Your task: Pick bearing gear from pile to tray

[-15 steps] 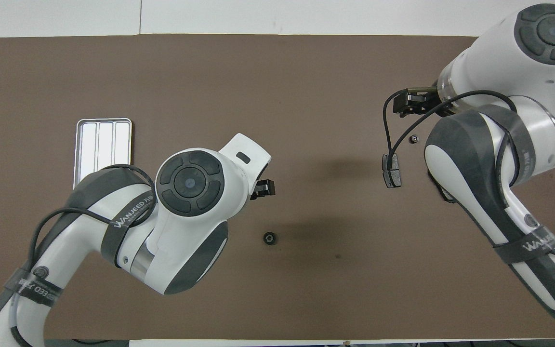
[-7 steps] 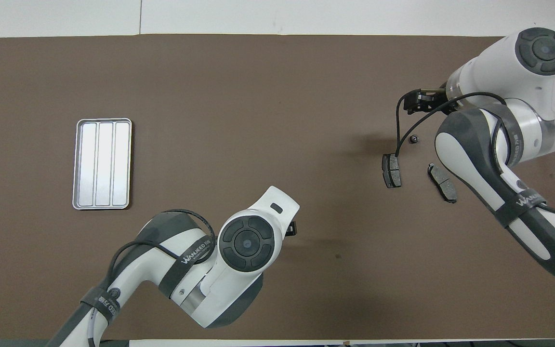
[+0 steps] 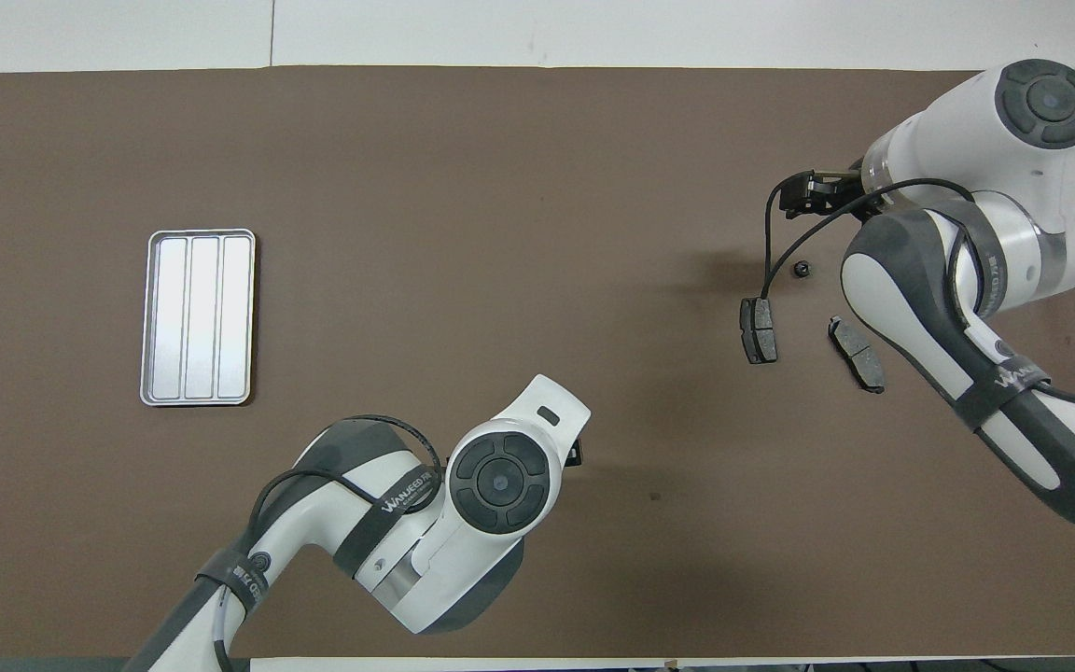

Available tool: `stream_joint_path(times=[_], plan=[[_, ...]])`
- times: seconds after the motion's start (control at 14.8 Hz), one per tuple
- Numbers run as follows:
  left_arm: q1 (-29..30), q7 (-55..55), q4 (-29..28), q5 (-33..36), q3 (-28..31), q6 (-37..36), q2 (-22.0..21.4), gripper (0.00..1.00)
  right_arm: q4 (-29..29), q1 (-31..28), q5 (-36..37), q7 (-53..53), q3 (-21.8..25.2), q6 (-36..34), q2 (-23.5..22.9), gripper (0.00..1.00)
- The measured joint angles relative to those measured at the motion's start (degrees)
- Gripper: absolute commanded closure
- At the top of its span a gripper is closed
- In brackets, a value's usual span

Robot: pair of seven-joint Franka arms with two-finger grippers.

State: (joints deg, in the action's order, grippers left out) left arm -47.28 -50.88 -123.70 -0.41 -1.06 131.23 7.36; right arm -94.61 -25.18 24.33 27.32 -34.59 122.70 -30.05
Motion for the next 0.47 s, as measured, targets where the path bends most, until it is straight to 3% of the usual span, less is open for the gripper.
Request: stream_joint_path(times=[0.47], plan=[[-0.07,-0.04,-2.81,0.0,0.01,3.49,0.51,0.0,0.0,0.45,3.02,2.92,-0.09,2.0,-3.0,0.03]])
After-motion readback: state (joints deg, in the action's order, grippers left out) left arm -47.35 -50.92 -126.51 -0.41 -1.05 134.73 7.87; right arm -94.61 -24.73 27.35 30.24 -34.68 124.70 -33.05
